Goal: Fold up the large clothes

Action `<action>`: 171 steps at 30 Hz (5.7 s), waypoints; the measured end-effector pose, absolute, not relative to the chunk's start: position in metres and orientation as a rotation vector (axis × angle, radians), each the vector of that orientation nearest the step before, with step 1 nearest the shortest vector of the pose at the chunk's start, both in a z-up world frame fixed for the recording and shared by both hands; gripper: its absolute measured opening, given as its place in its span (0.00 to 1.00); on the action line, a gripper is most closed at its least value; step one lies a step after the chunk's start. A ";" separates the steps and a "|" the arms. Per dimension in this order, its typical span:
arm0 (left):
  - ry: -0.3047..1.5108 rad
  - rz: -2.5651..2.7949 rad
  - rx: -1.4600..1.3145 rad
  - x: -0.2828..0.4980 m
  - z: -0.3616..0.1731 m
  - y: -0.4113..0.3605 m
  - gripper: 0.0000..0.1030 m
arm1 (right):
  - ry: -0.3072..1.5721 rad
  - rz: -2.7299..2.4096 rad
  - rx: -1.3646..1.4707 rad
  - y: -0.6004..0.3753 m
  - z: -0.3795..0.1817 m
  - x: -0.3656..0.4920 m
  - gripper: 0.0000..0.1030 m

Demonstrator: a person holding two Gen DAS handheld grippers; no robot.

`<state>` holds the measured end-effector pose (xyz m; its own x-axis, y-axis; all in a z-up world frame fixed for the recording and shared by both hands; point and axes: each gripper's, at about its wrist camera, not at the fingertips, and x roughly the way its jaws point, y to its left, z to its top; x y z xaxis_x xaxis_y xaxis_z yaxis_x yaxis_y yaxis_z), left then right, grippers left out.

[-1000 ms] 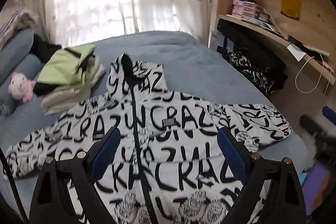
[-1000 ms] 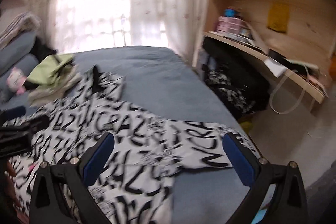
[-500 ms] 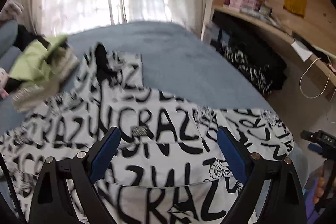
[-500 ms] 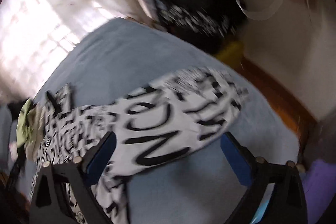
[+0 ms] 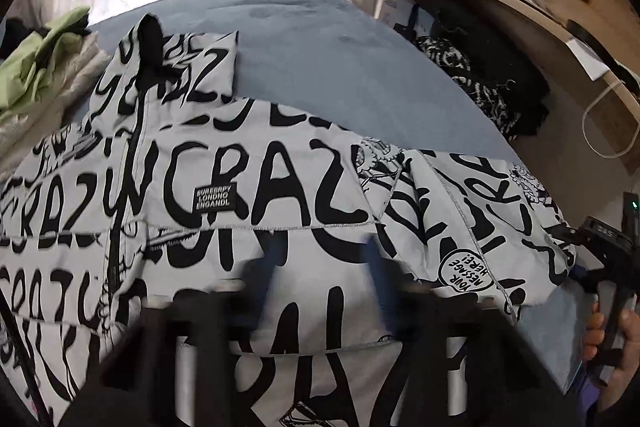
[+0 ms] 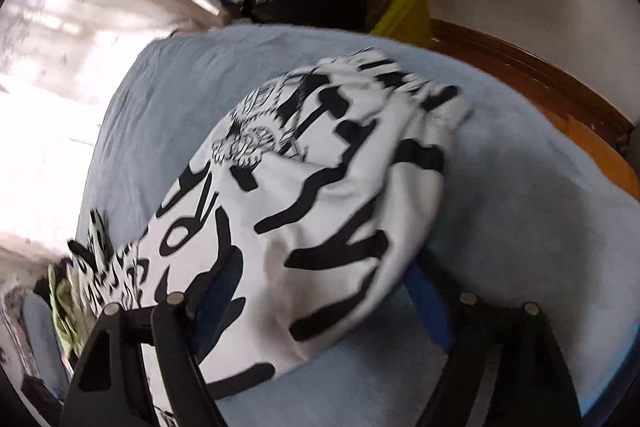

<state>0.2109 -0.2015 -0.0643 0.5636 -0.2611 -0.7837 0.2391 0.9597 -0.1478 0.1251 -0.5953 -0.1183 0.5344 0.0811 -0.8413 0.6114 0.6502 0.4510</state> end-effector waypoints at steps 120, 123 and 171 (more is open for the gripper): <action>1.120 -0.155 -0.508 0.266 -0.131 0.092 0.51 | 1.027 0.098 0.415 -0.356 -0.077 0.209 0.64; 1.140 -0.187 -0.419 0.277 -0.132 0.076 0.50 | 1.090 0.053 0.442 -0.371 -0.102 0.245 0.64; 1.018 -0.070 -0.062 0.222 -0.094 0.058 0.33 | 1.075 -0.026 0.189 -0.341 -0.071 0.142 0.46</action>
